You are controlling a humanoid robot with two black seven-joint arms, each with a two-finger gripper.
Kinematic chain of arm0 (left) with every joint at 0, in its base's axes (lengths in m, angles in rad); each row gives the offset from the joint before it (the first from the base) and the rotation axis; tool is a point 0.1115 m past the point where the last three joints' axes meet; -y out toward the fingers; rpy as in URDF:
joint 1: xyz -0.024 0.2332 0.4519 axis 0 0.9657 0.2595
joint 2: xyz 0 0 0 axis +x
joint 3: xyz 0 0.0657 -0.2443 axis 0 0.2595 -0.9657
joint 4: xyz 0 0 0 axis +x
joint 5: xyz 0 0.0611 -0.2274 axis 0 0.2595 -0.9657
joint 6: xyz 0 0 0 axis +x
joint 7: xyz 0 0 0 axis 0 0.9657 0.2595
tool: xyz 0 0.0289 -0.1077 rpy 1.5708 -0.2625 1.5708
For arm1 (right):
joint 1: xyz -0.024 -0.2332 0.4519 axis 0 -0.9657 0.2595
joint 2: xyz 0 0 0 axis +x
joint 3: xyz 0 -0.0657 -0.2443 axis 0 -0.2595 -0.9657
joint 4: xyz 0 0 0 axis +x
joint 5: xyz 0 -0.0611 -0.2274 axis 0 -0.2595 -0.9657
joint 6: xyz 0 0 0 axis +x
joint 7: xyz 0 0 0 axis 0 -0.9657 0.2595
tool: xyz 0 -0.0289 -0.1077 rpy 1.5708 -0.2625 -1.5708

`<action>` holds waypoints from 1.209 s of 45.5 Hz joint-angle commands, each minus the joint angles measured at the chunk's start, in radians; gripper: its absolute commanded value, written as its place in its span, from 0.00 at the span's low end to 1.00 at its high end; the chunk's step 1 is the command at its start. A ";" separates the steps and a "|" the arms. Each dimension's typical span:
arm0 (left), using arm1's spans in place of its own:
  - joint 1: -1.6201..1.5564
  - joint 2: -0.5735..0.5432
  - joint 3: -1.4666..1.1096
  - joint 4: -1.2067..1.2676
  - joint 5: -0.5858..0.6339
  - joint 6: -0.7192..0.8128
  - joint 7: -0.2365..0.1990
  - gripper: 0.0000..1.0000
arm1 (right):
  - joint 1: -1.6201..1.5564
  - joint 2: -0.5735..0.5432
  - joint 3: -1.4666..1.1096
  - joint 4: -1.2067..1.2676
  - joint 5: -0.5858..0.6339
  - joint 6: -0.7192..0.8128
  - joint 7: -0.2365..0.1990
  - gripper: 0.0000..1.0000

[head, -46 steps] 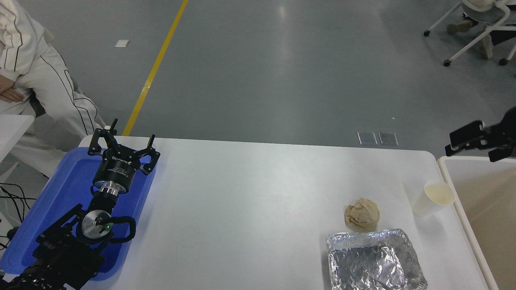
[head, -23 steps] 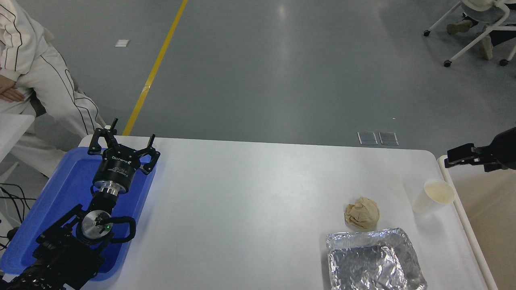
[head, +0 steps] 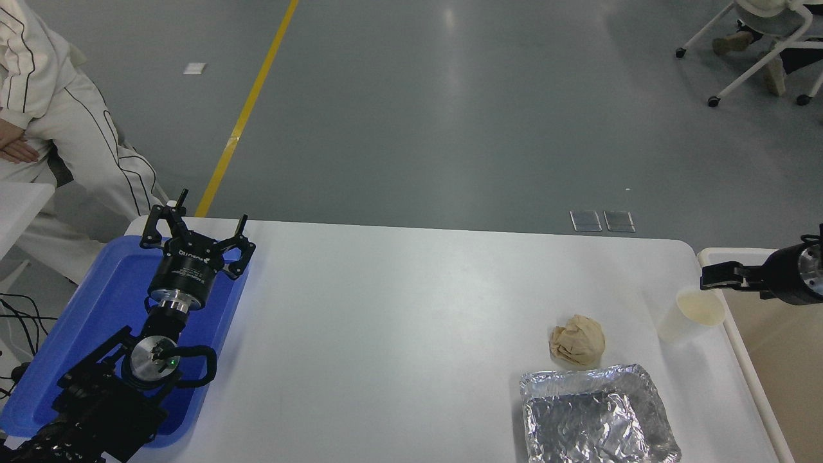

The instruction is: Pick up paper cup place in dustbin

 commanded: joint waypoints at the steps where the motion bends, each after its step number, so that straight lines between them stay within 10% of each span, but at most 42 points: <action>1: 0.000 0.000 0.000 0.000 0.000 0.000 0.000 1.00 | -0.089 0.007 0.063 -0.054 0.010 -0.018 -0.037 1.00; 27: 0.000 0.000 0.000 0.000 0.000 0.000 0.000 1.00 | -0.160 0.009 0.129 -0.057 0.011 -0.113 -0.062 0.99; 46: 0.000 0.000 0.000 0.001 0.000 0.000 0.000 1.00 | -0.161 0.004 0.201 -0.041 0.116 -0.098 -0.106 0.72; 55: 0.000 0.000 0.000 0.000 0.000 0.000 0.000 1.00 | -0.167 0.004 0.198 -0.024 0.116 -0.093 -0.106 0.36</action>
